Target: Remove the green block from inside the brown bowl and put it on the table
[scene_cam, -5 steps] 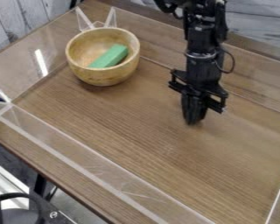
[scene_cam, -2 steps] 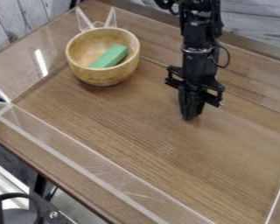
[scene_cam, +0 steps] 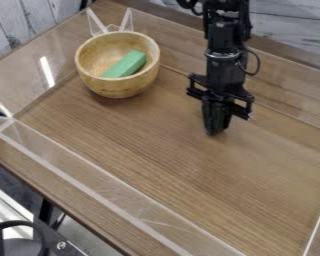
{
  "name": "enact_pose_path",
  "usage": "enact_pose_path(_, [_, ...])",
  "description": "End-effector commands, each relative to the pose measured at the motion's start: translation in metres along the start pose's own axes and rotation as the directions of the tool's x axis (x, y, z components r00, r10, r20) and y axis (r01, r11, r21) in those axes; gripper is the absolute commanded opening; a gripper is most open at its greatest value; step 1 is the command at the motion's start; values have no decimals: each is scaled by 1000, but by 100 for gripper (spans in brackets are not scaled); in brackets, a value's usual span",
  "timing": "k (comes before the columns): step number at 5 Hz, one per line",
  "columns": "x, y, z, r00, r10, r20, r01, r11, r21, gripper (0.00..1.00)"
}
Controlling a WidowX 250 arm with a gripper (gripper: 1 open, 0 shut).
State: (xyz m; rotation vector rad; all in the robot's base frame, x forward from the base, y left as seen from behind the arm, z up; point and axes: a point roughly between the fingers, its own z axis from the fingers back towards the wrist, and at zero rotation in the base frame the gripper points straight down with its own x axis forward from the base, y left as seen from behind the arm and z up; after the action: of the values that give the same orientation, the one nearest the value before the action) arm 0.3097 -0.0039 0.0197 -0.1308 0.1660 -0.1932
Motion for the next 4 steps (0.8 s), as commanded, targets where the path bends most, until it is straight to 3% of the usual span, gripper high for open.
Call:
enact_pose_path(1, [-2, 12, 1, 999, 38, -6, -37, 999, 7, 0])
enact_pose_path(4, [-3, 15, 1, 998, 63, -22, -63, 998, -2, 0])
